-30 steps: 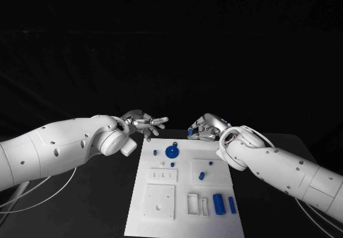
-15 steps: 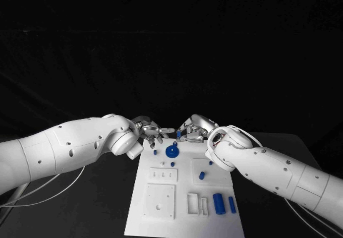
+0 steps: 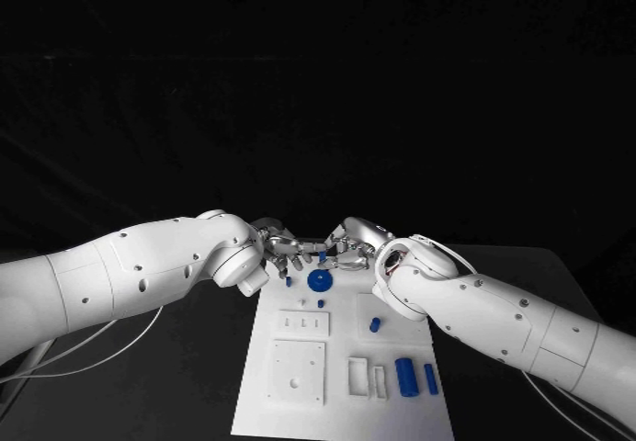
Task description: Assemble the parts on the task board
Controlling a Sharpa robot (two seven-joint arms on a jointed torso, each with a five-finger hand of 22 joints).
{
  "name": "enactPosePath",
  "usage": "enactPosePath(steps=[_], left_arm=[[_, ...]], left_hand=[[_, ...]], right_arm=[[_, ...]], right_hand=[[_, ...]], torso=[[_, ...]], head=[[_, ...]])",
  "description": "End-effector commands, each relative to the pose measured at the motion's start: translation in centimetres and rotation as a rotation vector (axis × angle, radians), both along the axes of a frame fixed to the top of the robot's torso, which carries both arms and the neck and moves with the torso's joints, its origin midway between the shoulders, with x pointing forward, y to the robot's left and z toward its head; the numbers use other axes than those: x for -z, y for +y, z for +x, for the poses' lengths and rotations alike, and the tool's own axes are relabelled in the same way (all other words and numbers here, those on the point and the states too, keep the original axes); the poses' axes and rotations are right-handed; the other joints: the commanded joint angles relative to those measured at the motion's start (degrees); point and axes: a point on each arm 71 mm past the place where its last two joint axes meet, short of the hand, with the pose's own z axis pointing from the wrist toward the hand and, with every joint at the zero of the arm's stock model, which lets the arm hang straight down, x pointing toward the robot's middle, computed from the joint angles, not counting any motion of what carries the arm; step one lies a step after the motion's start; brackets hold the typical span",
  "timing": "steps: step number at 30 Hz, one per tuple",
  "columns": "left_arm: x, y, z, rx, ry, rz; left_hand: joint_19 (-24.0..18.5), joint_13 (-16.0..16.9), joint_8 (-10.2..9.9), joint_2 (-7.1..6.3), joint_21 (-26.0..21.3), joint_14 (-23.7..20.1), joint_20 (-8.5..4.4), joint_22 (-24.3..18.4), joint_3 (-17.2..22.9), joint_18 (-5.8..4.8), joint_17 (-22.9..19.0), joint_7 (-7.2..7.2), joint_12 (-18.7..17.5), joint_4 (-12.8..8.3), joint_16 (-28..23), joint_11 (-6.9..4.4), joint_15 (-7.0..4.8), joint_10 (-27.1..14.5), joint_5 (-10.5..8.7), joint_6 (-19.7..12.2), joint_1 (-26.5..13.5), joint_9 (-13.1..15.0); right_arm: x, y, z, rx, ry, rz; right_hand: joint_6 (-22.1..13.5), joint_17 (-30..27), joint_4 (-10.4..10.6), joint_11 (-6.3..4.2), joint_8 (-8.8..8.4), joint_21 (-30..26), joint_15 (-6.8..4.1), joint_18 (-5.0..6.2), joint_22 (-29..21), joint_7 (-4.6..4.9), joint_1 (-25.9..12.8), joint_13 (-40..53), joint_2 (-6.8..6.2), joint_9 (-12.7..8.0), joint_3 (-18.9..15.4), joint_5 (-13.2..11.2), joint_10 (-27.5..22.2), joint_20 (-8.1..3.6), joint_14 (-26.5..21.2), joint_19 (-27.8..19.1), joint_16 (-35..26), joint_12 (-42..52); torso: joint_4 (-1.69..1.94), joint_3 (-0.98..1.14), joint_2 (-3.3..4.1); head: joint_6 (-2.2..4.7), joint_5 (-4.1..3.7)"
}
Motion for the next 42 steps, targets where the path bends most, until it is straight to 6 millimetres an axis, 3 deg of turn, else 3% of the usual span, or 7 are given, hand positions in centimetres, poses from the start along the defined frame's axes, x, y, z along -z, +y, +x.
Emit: enactPosePath(steps=[1,26,28,32,33,34,42], left_arm=[[-0.1,-0.1,0.0,0.002,0.002,0.038],[0.1,-1.2,-0.2,0.047,0.016,0.077],[0.1,-1.2,-0.2,0.047,0.017,0.075],[0.2,-1.1,-0.2,0.038,0.021,0.07],[0.2,-1.1,-0.2,0.036,0.02,0.069],[0.2,-1.1,-0.2,0.034,0.02,0.068],[0.2,-1.0,-0.2,0.04,0.025,0.067]], left_hand=[[1.0,0.1,-0.4,-0.49,-1.6,-0.5,0.0,2.1,-0.2,0.18,-0.3,-0.16,0.1,-0.1,0.5,-0.31,-0.08,1.8,-0.38,-0.3,0.1,-0.3],[3.1,0.2,-0.4,1.32,-7.9,-0.7,0.12,10.8,-0.3,0.12,-0.4,0.14,0.0,-3.3,1.0,-0.18,0.04,1.4,-0.32,-0.8,0.6,-2.3],[3.2,0.2,-0.4,2.26,-8.3,-0.7,0.12,11.2,-0.3,0.1,-0.4,0.19,0.0,-4.2,1.1,-0.16,0.04,1.4,-0.22,-0.8,0.9,-2.2],[3.5,0.3,-0.2,7.57,-9.5,-0.7,0.03,12.7,-2.5,-0.03,-0.4,-0.11,0.2,-8.8,1.1,-0.3,-0.06,1.2,0.33,-0.8,1.3,-1.2],[3.6,0.3,-0.2,8.12,-9.6,-0.8,0.02,12.8,-2.8,-0.04,-0.4,-0.17,0.2,-9.3,1.1,-0.28,-0.05,1.2,0.43,-0.9,1.5,-1.1],[3.7,0.4,-0.3,9.9,-10.1,-0.9,0.01,13.4,-4.2,-0.09,-0.4,-0.24,0.3,-11.3,1.2,-0.33,-0.07,1.1,0.68,-1.0,1.8,-0.6],[3.9,0.3,0.0,12.48,-11.0,-0.9,-0.1,14.5,-3.8,-0.26,-0.4,-0.72,0.2,-14.1,1.3,-0.54,-0.19,1.0,3.1,-0.8,5.3,0.9]], right_arm=[[0.0,0.4,-0.1,-0.017,-0.006,-0.03],[0.3,1.6,-0.4,-0.045,0.007,-0.054],[0.4,1.6,-0.4,-0.044,0.008,-0.057],[0.5,1.6,-0.3,-0.043,0.014,-0.064],[0.6,1.6,-0.3,-0.042,0.015,-0.065],[0.6,1.6,-0.2,-0.042,0.017,-0.067],[0.8,1.6,-0.1,-0.039,0.024,-0.076]], right_hand=[[0.1,0.0,0.2,-0.04,0.18,-0.2,-0.37,-0.34,6.6,-0.04,0.5,-0.1,0.29,1.4,0.0,-0.2,-0.1,-0.41,0.1,1.3,-0.3,-0.2],[0.1,0.0,0.2,-0.04,0.18,-0.2,-0.37,-0.34,6.6,-0.04,0.5,-0.1,0.29,1.4,0.0,-0.2,-0.1,-0.41,0.1,1.3,-0.3,-0.2],[0.1,0.0,0.2,-0.04,0.18,-0.2,-0.37,-0.34,6.6,-0.04,0.5,-0.1,0.29,1.4,0.0,-0.2,-0.1,-0.41,0.1,1.3,-0.3,-0.2],[0.1,0.0,0.2,-0.04,0.18,-0.2,-0.37,-0.34,6.6,-0.04,0.5,-0.1,0.29,1.4,0.0,-0.2,-0.1,-0.41,0.1,1.3,-0.3,-0.2],[0.1,0.0,0.2,-0.04,0.18,-0.2,-0.37,-0.34,6.6,-0.04,0.5,-0.1,0.29,1.4,0.0,-0.2,-0.1,-0.41,0.1,1.3,-0.3,-0.2],[0.1,0.0,0.2,-0.04,0.18,-0.2,-0.37,-0.34,6.6,-0.04,0.5,-0.1,0.29,1.4,0.0,-0.2,-0.1,-0.41,0.1,1.3,-0.3,-0.2],[0.0,-0.1,0.2,-0.03,0.17,-0.5,-0.37,-0.34,6.6,-0.03,0.6,-0.1,0.45,1.4,-0.3,-0.2,-0.2,-0.41,0.1,1.4,-0.4,-0.2]], torso=[[0.01,-0.05,0.01],[-0.02,-0.05,0.01],[-0.01,-0.06,0.02],[-0.01,-0.06,0.01],[0.0,-0.04,0.0],[-0.01,-0.05,-0.02],[0.0,-0.01,0.02]], head=[[0.04,-0.1],[-0.07,-0.22],[-0.12,-0.19],[-0.12,-0.2],[-0.13,-0.22],[-0.15,-0.22],[-0.28,-0.14]])
